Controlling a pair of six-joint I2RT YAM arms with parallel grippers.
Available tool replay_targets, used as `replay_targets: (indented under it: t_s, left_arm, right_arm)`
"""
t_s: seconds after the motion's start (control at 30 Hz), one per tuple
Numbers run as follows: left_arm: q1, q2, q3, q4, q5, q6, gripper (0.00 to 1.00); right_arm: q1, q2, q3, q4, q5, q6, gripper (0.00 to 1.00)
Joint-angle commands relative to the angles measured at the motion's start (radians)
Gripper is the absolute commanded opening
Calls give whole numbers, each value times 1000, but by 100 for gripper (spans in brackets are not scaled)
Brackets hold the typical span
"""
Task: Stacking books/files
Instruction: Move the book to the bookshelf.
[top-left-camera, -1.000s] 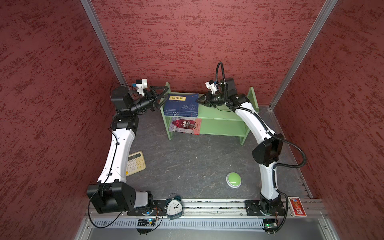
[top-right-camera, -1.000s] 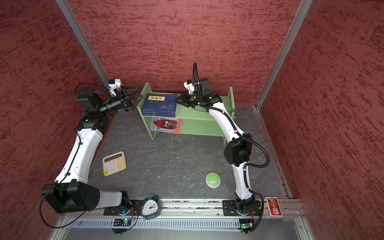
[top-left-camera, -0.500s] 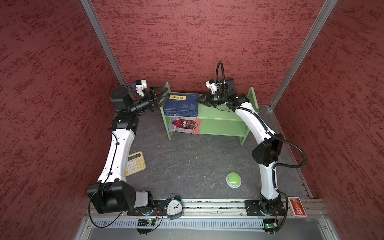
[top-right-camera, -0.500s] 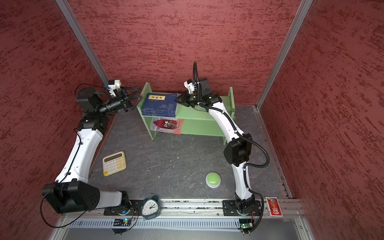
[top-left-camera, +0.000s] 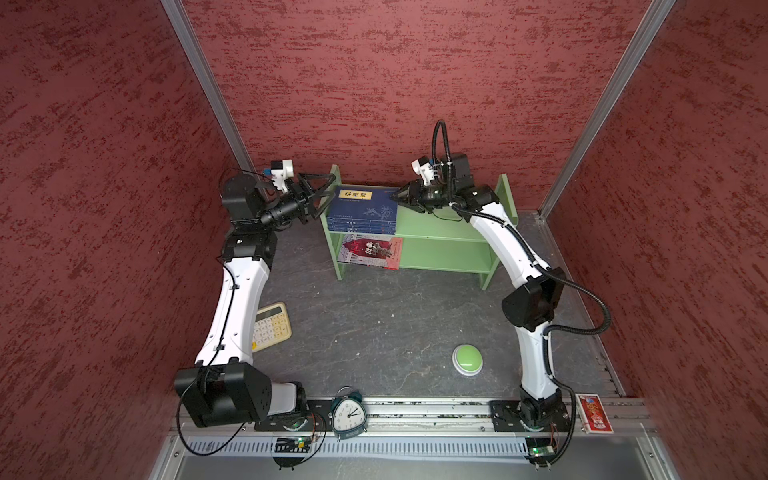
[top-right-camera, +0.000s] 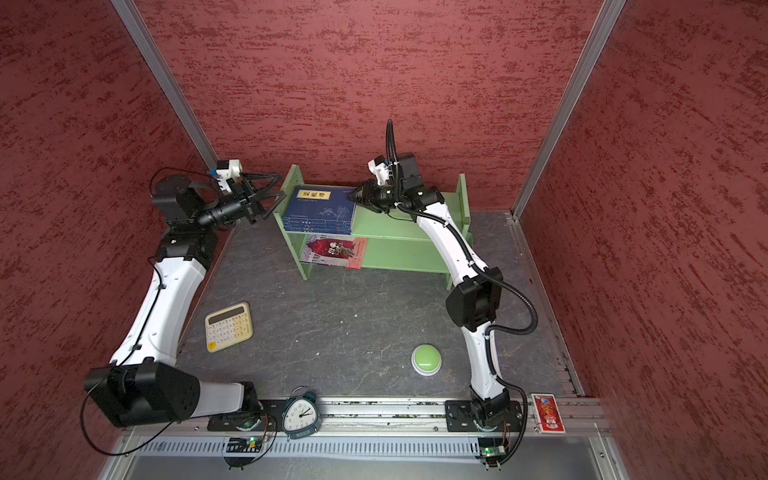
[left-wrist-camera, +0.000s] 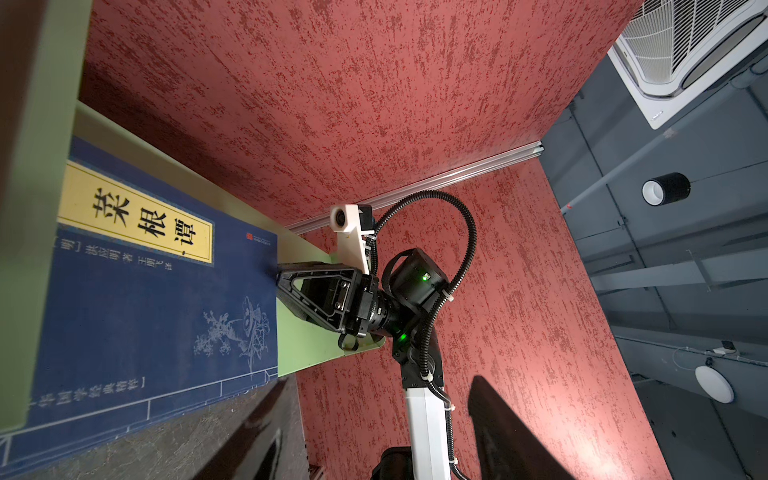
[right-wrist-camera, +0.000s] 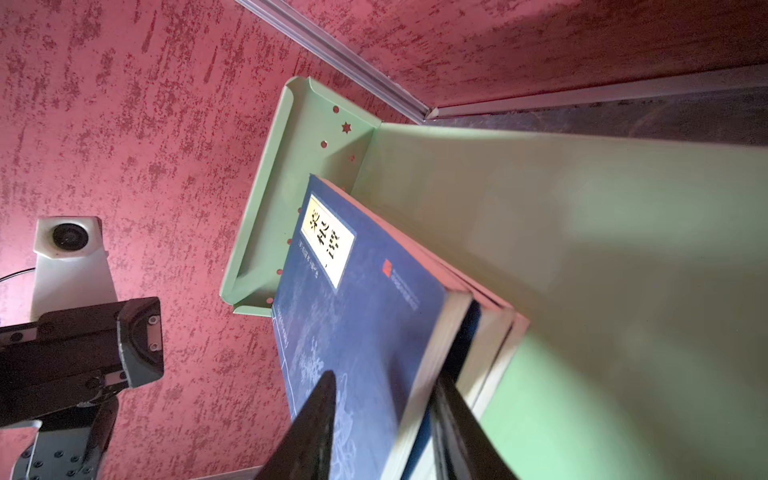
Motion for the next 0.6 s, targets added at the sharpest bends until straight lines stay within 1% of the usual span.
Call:
replay_targets:
  t_s: [0.0, 0.1, 0.2, 0.3, 0.43, 0.57]
  left_arm:
    - [7, -6, -6, 30, 17, -4, 68]
    - [7, -9, -5, 29, 20, -4, 68]
    - [7, -12, -3, 28, 20, -3, 68]
    - [8, -13, -3, 24, 21, -1, 68]
    - [9, -17, -3, 13, 21, 11, 68]
    - [23, -32, -18, -66, 24, 68, 68]
  right_arm:
    - [3, -2, 26, -38, 56, -19, 45]
    - [3, -4, 37, -48, 61, -21, 49]
    - [3, -10, 50, -69, 74, -28, 50]
    - [2, -22, 51, -75, 82, -36, 54]
    - [3, -40, 50, -87, 104, -50, 55]
    - [9, -102, 26, -133, 168, -111, 54]
